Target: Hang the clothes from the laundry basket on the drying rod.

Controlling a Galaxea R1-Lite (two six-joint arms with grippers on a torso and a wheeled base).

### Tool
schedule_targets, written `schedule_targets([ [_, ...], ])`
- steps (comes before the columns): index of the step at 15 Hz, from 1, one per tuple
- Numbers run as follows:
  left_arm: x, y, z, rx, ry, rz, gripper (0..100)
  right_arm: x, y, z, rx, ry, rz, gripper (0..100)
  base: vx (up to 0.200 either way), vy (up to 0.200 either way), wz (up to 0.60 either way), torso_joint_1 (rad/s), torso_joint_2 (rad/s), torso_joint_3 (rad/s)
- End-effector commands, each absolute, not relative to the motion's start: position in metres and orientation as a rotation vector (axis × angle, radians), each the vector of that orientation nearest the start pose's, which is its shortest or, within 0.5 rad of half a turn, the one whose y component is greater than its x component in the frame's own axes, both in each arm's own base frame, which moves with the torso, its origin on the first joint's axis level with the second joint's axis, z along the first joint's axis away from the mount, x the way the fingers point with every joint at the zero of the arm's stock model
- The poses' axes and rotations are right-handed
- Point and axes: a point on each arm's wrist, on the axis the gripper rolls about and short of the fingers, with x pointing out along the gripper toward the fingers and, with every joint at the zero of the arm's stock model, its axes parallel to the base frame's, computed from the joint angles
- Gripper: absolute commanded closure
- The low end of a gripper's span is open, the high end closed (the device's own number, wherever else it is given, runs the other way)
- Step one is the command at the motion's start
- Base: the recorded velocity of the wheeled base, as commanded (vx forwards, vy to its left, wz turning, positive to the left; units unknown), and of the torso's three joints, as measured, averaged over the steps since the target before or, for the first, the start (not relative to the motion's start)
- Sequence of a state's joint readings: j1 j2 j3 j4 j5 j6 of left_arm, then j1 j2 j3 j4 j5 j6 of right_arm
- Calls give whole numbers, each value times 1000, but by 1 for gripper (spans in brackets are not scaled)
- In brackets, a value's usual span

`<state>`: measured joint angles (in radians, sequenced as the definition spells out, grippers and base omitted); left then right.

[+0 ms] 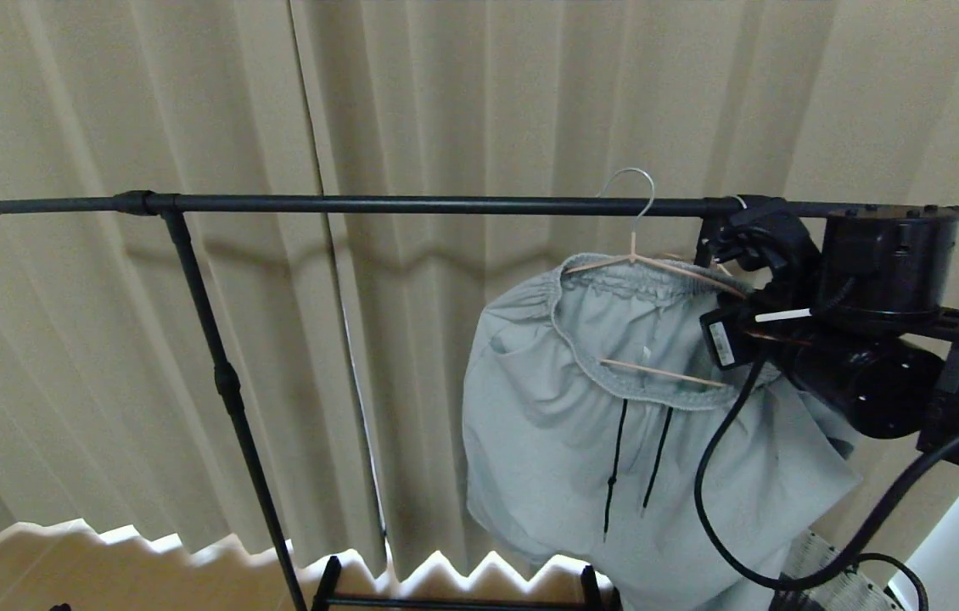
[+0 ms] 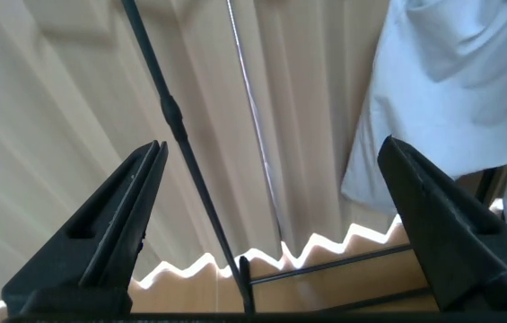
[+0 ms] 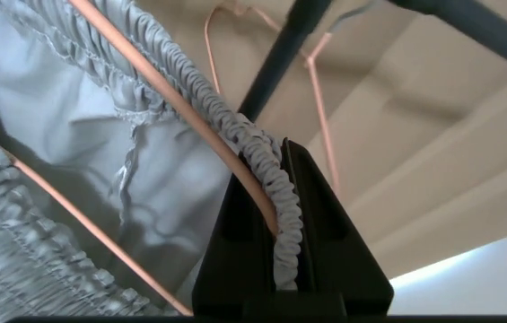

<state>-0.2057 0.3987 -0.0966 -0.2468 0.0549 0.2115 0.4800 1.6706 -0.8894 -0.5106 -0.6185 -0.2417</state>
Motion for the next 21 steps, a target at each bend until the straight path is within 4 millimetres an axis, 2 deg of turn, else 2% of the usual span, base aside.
schedule_targets([
  [1, 13, -1, 130, 217, 27, -153, 0, 294, 139, 187, -405, 282, -112, 100, 0, 0, 0, 0, 0, 0],
  [4, 11, -1, 130, 216, 21, -152, 0, 311, 147, 178, -419, 298, -158, 100, 0, 0, 0, 0, 0, 0],
  [8, 11, -1, 129, 217, 24, -152, 0, 312, 148, 178, -418, 296, -157, 100, 0, 0, 0, 0, 0, 0],
  [12, 11, -1, 129, 217, 24, -152, 0, 312, 148, 187, -385, 269, -162, 100, 0, 0, 0, 0, 0, 0],
  [16, 11, -1, 129, 217, 24, -152, 0, 323, 148, 199, -358, 234, -210, 100, 0, 0, 0, 0, 0, 0],
  [21, 11, -1, 129, 216, 22, -152, 0, 342, 156, 180, -382, 268, -240, 100, 0, 0, 0, 0, 0, 0],
])
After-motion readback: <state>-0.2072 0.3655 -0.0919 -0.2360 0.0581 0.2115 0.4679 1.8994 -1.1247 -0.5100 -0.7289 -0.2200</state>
